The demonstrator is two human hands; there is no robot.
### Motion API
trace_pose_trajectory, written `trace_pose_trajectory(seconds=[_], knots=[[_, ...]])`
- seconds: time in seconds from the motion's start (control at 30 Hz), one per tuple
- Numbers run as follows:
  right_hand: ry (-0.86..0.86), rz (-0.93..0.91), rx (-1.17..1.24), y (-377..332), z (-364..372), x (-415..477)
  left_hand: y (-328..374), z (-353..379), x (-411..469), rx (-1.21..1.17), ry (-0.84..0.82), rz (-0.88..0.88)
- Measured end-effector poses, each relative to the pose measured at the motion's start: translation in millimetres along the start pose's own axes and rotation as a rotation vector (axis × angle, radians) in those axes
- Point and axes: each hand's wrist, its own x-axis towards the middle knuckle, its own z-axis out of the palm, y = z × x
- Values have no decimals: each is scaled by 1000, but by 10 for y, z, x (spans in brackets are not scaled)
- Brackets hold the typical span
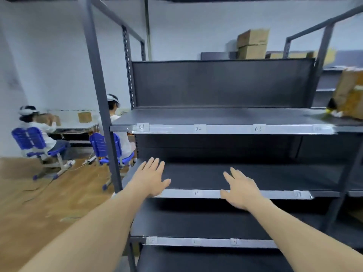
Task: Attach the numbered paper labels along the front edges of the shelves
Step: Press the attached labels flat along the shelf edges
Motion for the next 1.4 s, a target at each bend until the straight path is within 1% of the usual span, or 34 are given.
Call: trace_pose_trajectory(seconds=[0.07,0.2,0.43,0.57,0.67,0.87,1.03,1.1,1.2,1.27,1.4], knots=[[63,-15,7,16,-223,84,3,-257,87,9,61,5],[120,-26,0,55,-456,181,82,-559,216,29,122,23],[85,7,-16,351,-399,118,474,-495,471,22,95,81],[88,17,-30,590,-407,174,636,-394,545,-6,70,69],[92,36,-25,700,-378,200,646,-394,556,-2,58,64],[27,30,-24,788,-249,163,607,-396,609,26,33,54],[47,44,-26,780,-398,370,382,-496,695,-8,59,28],[72,45,-6,709,-445,488,275,-551,759,-16,79,17],[152,33,89,539,-383,664,174,-607,903,-15,128,21],[225,-13,130,424,-310,792,167,-626,1044,-44,144,48],[372,-123,123,243,-307,1222,233,-659,1394,-147,182,85]])
